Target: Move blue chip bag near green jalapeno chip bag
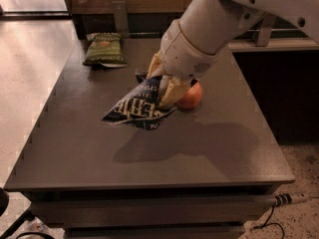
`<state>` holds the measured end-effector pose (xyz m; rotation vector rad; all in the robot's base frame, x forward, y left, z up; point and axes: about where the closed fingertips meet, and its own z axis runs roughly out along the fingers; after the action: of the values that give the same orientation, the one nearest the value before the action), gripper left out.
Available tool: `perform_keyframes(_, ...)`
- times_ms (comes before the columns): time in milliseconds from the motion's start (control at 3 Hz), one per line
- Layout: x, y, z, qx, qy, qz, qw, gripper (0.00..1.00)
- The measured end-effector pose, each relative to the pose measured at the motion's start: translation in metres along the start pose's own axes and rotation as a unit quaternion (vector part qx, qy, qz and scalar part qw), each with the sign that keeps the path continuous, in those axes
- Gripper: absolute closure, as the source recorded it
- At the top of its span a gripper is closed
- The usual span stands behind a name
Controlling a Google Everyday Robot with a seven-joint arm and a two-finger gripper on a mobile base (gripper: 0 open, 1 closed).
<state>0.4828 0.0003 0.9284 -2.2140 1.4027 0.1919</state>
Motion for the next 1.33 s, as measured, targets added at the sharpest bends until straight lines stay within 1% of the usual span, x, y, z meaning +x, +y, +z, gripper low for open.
perform_keyframes(333, 0.01, -0.027, -0.032, 0.026, 0.015, -0.007, 0.9995, 1.0)
perform_keyframes(667, 0.034, -0.055, -0.067, 0.06, 0.037, 0.009, 0.9975, 1.0)
perform_keyframes(1000, 0.065, -0.081, -0.105, 0.111, 0.065, 0.027, 0.9913, 1.0)
perform_keyframes(1333, 0.098, -0.101, -0.135, 0.172, 0.09, 0.045, 0.9799, 1.0)
